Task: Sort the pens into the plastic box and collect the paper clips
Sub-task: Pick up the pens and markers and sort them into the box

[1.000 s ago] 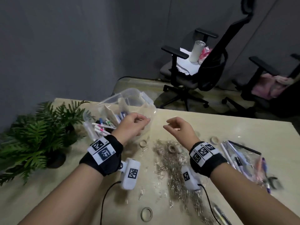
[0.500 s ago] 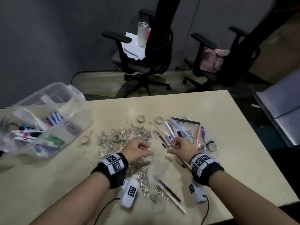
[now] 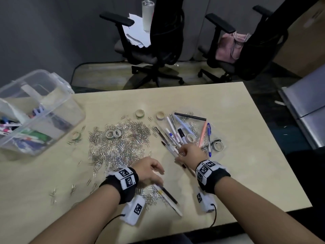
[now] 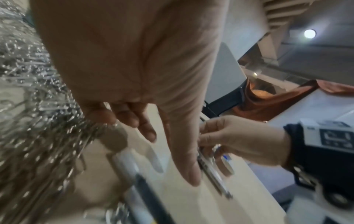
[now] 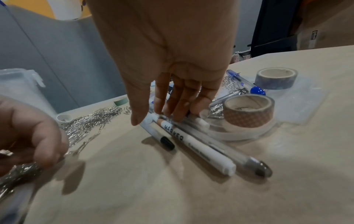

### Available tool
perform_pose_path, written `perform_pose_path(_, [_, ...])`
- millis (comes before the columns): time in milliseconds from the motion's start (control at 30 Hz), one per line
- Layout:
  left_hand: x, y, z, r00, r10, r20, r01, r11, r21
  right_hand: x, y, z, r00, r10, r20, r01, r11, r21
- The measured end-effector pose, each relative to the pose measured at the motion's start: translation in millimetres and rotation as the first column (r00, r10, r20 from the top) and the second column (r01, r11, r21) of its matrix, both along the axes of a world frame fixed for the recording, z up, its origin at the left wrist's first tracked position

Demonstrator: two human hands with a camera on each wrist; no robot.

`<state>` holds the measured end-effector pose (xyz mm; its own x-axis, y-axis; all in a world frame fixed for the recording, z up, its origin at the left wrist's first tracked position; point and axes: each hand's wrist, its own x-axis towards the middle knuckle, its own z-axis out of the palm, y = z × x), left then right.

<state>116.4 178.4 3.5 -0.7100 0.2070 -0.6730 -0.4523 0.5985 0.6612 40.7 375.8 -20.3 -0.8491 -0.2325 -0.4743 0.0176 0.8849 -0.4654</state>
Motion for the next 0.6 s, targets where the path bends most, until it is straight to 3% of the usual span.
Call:
perform_pose_path(133, [14,11,-19,0.979,-0.195,-0.054,0.173,0.944,-0.282,4,-1,-7,0.999,-0.038,0.012,0.037,0.999,0.026])
perform_pose_path(233, [19,17,-29,0.959,-0.266,-0.092,0.205,0.883,-0.421,7,-2,-11,0.999,-0.043,-0.006,0.043,0.998,0.04])
perform_pose_path(333, [12,12,-30,0.95,-0.288,-0.121,0.207,0.871,-0.446,7,-4,-14,0.999,-0.037,-0.002,0.037,0.999,0.032])
perform_pose_path(600, [-20,-30,-32,0.962,-0.14,-0.235,0.027,0.904,-0.426,-2,-14,-17,0.999,-0.023,-0.025,0.023,1.0,-0.001])
